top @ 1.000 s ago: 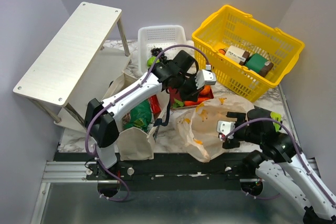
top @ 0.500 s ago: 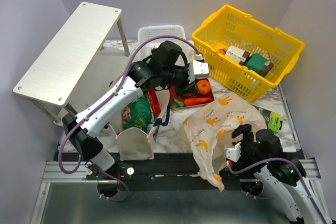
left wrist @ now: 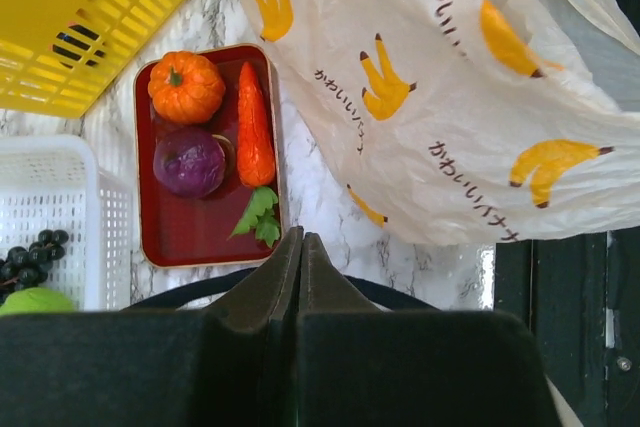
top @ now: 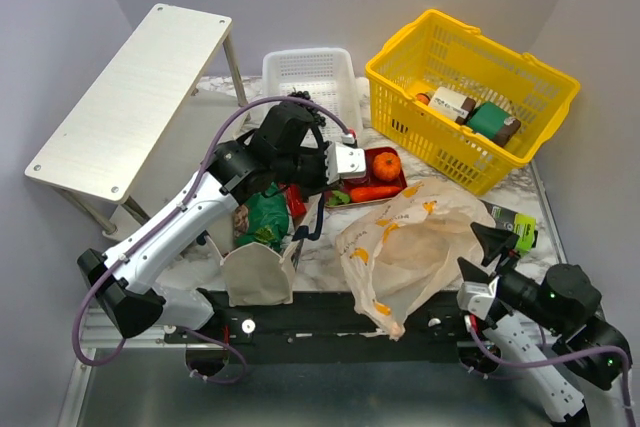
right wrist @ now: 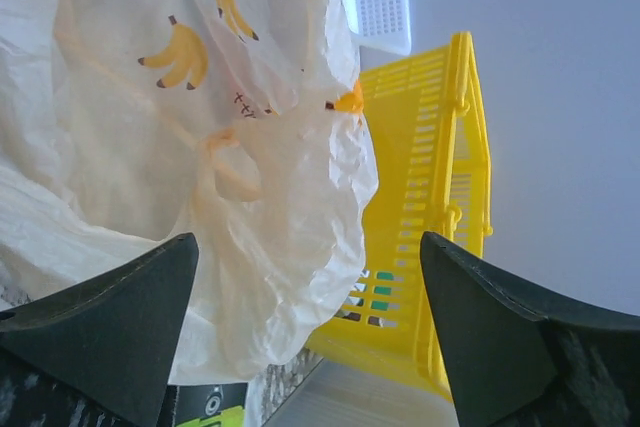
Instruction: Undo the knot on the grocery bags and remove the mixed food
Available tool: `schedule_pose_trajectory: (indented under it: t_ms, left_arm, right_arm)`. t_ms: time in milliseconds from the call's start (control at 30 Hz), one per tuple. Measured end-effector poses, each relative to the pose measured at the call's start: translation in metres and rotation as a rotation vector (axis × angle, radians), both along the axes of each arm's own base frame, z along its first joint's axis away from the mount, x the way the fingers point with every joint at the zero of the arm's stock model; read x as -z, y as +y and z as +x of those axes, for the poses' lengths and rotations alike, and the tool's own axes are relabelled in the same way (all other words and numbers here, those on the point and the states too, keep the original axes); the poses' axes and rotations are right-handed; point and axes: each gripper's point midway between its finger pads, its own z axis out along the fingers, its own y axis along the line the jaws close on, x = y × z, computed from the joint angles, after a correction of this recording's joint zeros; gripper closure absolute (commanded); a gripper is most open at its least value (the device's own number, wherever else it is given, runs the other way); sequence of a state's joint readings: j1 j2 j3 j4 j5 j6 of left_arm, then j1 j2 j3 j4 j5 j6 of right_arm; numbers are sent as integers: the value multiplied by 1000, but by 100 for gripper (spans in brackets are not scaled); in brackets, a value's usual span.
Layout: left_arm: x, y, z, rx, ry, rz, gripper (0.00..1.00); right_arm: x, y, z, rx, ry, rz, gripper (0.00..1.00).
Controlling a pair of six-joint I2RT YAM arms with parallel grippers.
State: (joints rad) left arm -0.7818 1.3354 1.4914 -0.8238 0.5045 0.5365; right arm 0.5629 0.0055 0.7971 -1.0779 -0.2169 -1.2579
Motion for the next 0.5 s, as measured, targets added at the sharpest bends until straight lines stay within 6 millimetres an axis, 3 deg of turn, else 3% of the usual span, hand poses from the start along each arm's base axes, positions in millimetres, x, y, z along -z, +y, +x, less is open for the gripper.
schedule_pose_trajectory:
  t_ms: [233, 333, 500]
  left_arm:
    - [10, 3, 11, -48, -4, 38, 28]
    - [11, 12, 24, -132, -19, 87, 20]
    - [-11, 40, 66, -355, -29, 146, 12]
  right_arm:
    - [37, 5, 43, 161, 136, 49, 0]
    - [35, 10, 61, 237, 199, 116, 0]
    - [22, 18, 82, 311, 222, 235, 0]
